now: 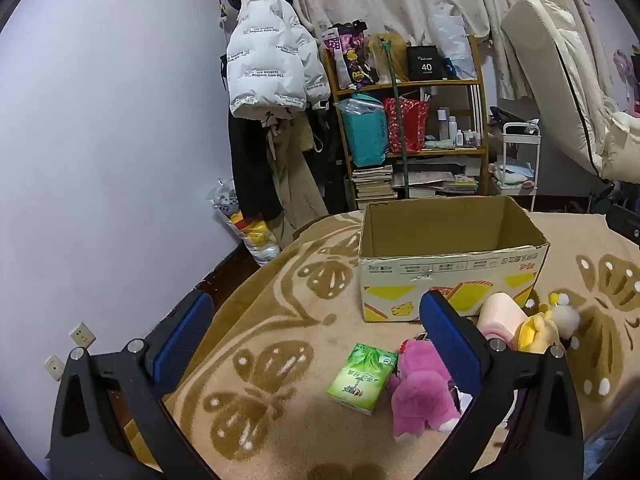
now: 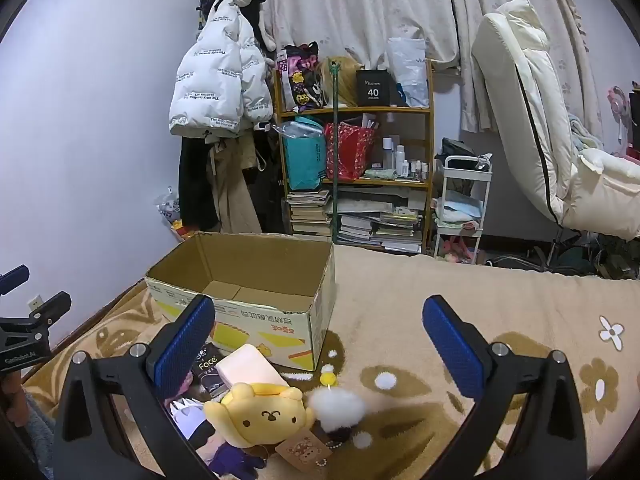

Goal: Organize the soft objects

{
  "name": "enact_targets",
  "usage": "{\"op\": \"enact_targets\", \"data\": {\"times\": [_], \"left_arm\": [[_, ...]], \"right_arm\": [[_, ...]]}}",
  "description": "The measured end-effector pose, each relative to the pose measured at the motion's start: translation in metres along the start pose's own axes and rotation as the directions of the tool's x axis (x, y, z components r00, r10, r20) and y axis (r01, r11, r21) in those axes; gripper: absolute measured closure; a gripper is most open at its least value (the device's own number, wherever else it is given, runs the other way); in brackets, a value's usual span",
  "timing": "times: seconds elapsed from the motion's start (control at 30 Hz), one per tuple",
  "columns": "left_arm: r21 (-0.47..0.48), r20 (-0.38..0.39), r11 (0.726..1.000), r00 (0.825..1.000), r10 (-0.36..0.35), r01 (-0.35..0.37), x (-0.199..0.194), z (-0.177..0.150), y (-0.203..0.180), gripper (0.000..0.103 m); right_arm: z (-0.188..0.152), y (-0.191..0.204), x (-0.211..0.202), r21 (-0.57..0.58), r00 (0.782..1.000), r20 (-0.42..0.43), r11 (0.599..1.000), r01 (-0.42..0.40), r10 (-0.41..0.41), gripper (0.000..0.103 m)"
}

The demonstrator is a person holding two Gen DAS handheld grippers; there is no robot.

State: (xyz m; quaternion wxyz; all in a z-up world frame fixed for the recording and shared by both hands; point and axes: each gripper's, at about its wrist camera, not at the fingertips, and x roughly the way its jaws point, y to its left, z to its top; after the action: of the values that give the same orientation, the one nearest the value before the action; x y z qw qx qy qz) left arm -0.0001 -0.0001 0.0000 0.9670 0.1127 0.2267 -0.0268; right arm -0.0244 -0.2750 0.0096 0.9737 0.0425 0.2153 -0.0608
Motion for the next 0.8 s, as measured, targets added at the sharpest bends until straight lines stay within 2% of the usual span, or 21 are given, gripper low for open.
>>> {"op": "enact_targets", "data": {"times": [0.8], "left_arm": [[0.002, -0.007, 1.0, 1.0, -0.007, 0.007, -0.0013, 0.0034, 0.0025, 0.001]], "right_arm": [[-0.0033, -0.0008, 0.0024, 0.0, 1.0, -0.008, 1.0, 0.008, -0.008, 0.0]]}}
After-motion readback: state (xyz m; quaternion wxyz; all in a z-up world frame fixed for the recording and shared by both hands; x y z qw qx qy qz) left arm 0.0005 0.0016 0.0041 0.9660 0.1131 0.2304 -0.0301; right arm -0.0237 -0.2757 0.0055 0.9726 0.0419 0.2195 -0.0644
